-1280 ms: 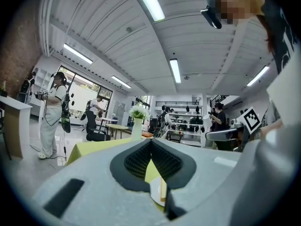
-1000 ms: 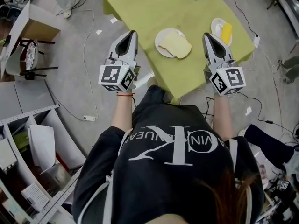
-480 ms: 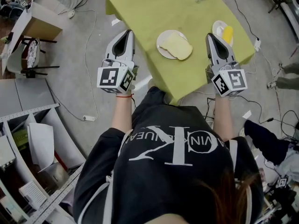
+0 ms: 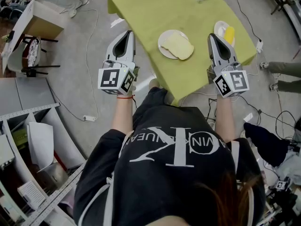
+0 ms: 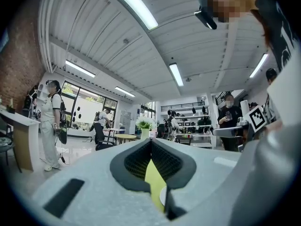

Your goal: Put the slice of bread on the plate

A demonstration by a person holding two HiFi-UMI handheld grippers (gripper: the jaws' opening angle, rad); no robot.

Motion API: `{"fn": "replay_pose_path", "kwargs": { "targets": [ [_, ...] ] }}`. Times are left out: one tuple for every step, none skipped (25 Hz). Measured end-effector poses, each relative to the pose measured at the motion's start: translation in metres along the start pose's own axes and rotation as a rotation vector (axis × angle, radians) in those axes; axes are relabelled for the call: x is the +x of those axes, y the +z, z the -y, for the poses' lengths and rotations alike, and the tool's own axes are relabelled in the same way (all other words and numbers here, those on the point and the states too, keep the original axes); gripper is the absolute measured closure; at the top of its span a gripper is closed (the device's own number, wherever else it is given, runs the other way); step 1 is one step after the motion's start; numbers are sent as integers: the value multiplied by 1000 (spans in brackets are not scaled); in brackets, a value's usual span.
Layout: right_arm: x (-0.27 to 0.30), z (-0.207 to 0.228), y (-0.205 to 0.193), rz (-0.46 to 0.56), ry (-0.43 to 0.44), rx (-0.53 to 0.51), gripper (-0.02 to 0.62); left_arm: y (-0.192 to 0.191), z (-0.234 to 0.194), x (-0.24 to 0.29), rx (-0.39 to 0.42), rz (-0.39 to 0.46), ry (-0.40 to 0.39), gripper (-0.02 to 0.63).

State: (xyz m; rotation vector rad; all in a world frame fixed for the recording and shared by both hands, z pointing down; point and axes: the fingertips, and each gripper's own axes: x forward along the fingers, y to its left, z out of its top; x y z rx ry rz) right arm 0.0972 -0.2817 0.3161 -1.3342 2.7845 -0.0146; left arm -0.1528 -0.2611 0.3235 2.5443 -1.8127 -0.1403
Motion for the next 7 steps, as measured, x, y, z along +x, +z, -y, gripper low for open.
{"fn": "replay_pose_path", "kwargs": {
  "targets": [
    [-1, 0, 0, 1, -1, 0, 595, 0, 1, 0, 1, -1, 1, 596],
    [-2, 1, -1, 2, -2, 0, 595, -1, 1, -1, 2, -1, 2, 595],
    [-2, 1, -1, 3, -3, 0, 595, -1, 1, -2, 4, -1, 4, 595],
    [-3, 0, -1, 4, -5, 0, 595, 0, 2, -2, 6, -1, 6, 595],
    [-4, 0, 0, 7, -6, 0, 595, 0, 2, -3, 7, 0, 8, 595],
    [-4, 0, 0, 9, -8, 1, 595, 0, 1, -4, 9, 0, 11, 595],
    [-5, 0, 1, 11, -10, 2, 595, 0, 1, -5, 10, 0, 15, 595]
  ]
}}
